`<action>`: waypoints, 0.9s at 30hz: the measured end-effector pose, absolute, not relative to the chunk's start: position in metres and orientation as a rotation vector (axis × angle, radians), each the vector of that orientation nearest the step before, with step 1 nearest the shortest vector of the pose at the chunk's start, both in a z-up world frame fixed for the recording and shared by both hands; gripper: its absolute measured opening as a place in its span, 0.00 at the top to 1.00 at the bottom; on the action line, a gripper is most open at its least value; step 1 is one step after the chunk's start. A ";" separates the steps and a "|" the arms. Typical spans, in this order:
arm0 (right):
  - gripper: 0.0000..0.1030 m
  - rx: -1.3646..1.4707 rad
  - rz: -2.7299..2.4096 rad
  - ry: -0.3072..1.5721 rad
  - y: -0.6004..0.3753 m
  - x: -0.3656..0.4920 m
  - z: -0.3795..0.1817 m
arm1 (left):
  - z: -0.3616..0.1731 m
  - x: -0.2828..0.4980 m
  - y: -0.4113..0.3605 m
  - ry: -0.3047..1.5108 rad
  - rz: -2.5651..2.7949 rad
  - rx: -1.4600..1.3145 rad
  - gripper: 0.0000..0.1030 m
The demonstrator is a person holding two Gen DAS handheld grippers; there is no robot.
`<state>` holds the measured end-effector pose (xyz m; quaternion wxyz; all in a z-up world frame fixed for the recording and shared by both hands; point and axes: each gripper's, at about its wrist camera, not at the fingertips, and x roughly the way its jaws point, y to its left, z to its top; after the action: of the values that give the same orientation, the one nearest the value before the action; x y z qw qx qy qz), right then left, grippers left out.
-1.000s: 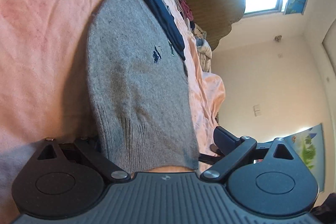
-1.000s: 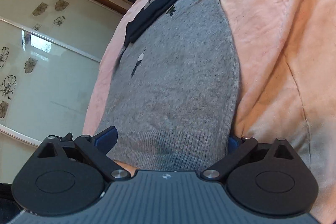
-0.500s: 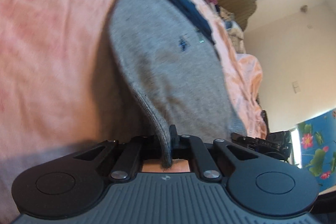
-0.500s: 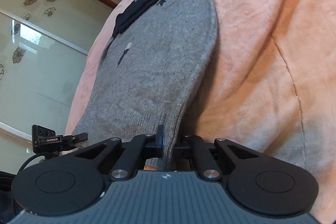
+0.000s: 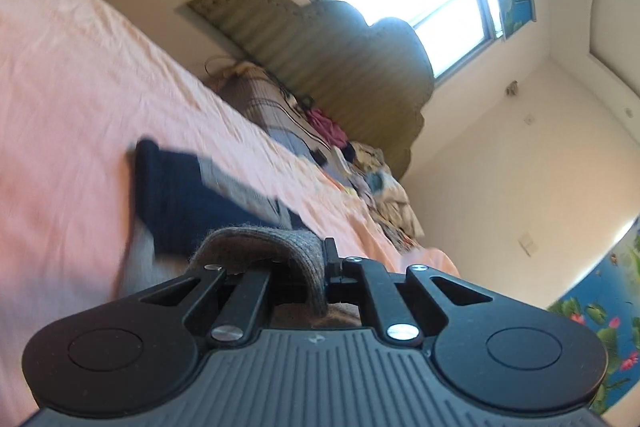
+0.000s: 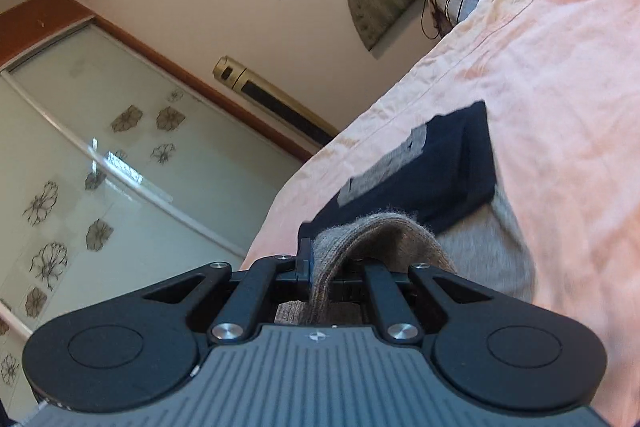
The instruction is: Fold small clothes
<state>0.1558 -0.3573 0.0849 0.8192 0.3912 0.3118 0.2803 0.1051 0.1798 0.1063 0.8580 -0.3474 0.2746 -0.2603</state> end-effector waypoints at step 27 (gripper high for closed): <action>0.15 0.859 0.290 0.745 -0.368 0.114 -0.002 | -0.010 0.045 0.196 0.644 -0.071 -0.953 0.05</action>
<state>0.1135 -0.3682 -0.0021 0.8327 0.4053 0.3516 0.1368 0.0448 0.1962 -0.0096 0.8385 -0.4508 0.3043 -0.0335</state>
